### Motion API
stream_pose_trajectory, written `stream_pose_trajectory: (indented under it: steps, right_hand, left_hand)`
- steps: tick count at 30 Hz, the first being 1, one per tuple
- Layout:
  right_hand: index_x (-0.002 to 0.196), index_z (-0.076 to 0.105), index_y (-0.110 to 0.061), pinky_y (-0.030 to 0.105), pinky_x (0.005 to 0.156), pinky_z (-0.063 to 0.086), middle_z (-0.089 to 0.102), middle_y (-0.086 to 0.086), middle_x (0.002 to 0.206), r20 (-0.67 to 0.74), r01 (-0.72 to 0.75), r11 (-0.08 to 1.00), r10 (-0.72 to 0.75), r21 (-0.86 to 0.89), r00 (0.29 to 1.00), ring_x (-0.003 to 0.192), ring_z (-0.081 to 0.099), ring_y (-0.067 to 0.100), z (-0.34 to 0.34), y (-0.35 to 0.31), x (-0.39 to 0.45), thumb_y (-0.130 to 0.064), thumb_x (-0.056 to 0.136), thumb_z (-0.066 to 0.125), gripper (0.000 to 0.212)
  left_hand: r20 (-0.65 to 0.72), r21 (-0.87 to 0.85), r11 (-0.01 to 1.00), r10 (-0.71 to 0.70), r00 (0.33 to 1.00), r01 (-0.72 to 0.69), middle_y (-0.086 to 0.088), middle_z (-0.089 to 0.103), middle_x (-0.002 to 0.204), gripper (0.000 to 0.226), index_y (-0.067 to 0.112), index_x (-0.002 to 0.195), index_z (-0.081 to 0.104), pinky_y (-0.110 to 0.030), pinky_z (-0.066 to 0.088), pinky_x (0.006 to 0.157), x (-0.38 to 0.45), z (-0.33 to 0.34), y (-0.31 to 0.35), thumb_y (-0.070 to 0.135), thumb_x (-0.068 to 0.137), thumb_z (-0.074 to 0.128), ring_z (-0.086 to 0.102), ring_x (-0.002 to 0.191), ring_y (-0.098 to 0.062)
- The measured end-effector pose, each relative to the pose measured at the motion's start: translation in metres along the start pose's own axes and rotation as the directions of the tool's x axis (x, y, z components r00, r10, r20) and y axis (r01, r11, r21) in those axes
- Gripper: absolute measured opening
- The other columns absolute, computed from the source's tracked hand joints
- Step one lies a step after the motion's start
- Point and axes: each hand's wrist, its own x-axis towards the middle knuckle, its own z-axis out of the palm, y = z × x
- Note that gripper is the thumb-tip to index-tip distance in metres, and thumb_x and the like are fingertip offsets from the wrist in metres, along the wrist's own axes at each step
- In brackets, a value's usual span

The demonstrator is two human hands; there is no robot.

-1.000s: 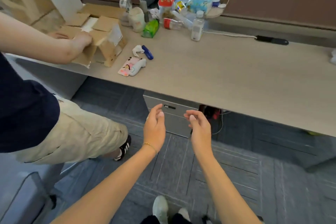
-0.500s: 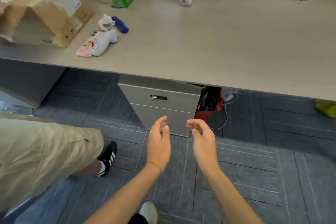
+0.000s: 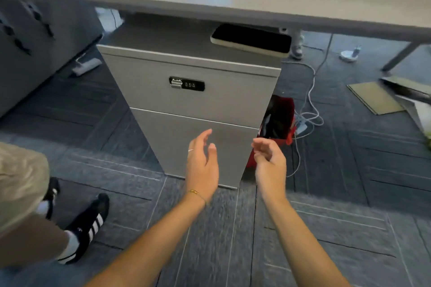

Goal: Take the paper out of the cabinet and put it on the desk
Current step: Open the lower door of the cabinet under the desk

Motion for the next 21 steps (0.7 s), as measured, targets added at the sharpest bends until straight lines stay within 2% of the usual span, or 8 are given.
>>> stream_pose_trajectory:
  steps: [4, 7, 10, 11, 15, 17, 19, 21]
  right_hand:
    - [0.127, 0.061, -0.022, 0.041, 0.097, 0.054, 0.067, -0.001, 0.119, -0.087, 0.051, 0.995, -0.058, -0.084, 0.994, 0.108, 0.064, 0.019, 0.003, 0.015, 0.02, 0.009, 0.09, 0.05, 0.049]
    - [0.142, 0.052, -0.026, 0.045, 0.1, 0.054, 0.067, -0.003, 0.128, -0.038, 0.076, 0.993, -0.08, -0.093, 0.996, 0.115, 0.065, 0.019, 0.009, 0.019, 0.033, 0.002, 0.091, 0.051, 0.059]
    - [0.142, 0.055, -0.026, 0.046, 0.101, 0.055, 0.072, -0.003, 0.125, 0.01, 0.108, 0.988, -0.108, -0.107, 0.994, 0.114, 0.068, 0.018, 0.014, 0.022, 0.038, -0.003, 0.088, 0.052, 0.059]
    - [0.142, 0.056, -0.026, 0.047, 0.1, 0.056, 0.072, -0.003, 0.126, 0.011, 0.117, 0.986, -0.116, -0.119, 0.993, 0.113, 0.069, 0.019, 0.016, 0.023, 0.038, -0.005, 0.086, 0.052, 0.06]
    - [0.148, 0.047, -0.03, 0.049, 0.101, 0.055, 0.063, -0.003, 0.141, 0.049, 0.12, 0.972, -0.112, -0.203, 0.992, 0.124, 0.064, 0.021, 0.018, 0.022, 0.032, -0.015, 0.08, 0.051, 0.07]
    - [0.148, 0.046, -0.03, 0.051, 0.099, 0.055, 0.063, -0.002, 0.141, 0.071, 0.118, 0.962, -0.104, -0.247, 0.992, 0.12, 0.066, 0.023, 0.015, 0.02, 0.025, -0.017, 0.08, 0.05, 0.069]
    - [0.142, 0.05, -0.027, 0.051, 0.096, 0.056, 0.066, 0.0, 0.134, 0.082, 0.131, 0.947, -0.112, -0.293, 0.99, 0.115, 0.067, 0.025, 0.009, 0.017, 0.019, -0.019, 0.082, 0.053, 0.061]
    - [0.131, 0.055, -0.023, 0.048, 0.093, 0.057, 0.07, 0.0, 0.12, 0.095, 0.174, 0.923, -0.15, -0.343, 0.984, 0.106, 0.068, 0.022, 0.0, 0.015, 0.009, -0.025, 0.087, 0.059, 0.044]
  left_hand:
    - [-0.05, 0.031, 0.995, 0.097, 0.994, -0.096, 0.007, 0.051, 0.135, 0.038, 0.027, 0.138, 0.053, -0.032, 0.044, 0.109, 0.011, 0.021, -0.029, 0.023, 0.102, 0.041, 0.054, 0.122, -0.005]
    - [-0.058, 0.058, 0.988, 0.147, 0.987, -0.144, 0.006, 0.047, 0.136, 0.039, 0.027, 0.139, 0.052, -0.024, 0.044, 0.098, 0.014, 0.03, -0.037, 0.022, 0.102, 0.041, 0.053, 0.104, 0.013]
    - [-0.067, 0.073, 0.985, 0.158, 0.985, -0.153, 0.004, 0.041, 0.138, 0.042, 0.028, 0.144, 0.047, -0.015, 0.037, 0.085, 0.011, 0.037, -0.039, 0.023, 0.103, 0.04, 0.047, 0.089, 0.029]
    - [-0.07, 0.092, 0.983, 0.164, 0.984, -0.157, 0.004, 0.04, 0.14, 0.044, 0.029, 0.146, 0.044, -0.017, 0.038, 0.085, 0.01, 0.038, -0.039, 0.025, 0.102, 0.04, 0.049, 0.089, 0.026]
    - [-0.034, 0.184, 0.971, 0.163, 0.986, -0.154, 0.002, 0.033, 0.15, 0.059, 0.035, 0.154, 0.026, -0.03, 0.048, 0.079, -0.001, 0.046, -0.035, 0.026, 0.1, 0.045, 0.058, 0.089, -0.008]
    - [-0.012, 0.212, 0.965, 0.158, 0.987, -0.152, 0.001, 0.027, 0.156, 0.067, 0.037, 0.157, 0.015, -0.033, 0.051, 0.077, -0.009, 0.051, -0.033, 0.026, 0.099, 0.047, 0.063, 0.091, -0.019]
    - [-0.028, 0.207, 0.968, 0.153, 0.988, -0.144, -0.001, 0.022, 0.16, 0.074, 0.036, 0.158, 0.011, -0.031, 0.053, 0.083, -0.019, 0.054, -0.031, 0.026, 0.098, 0.051, 0.065, 0.103, -0.022]
    - [-0.041, 0.197, 0.969, 0.16, 0.986, -0.149, -0.002, 0.017, 0.162, 0.083, 0.035, 0.159, 0.008, -0.024, 0.048, 0.09, -0.033, 0.056, -0.032, 0.026, 0.094, 0.06, 0.059, 0.122, -0.023]
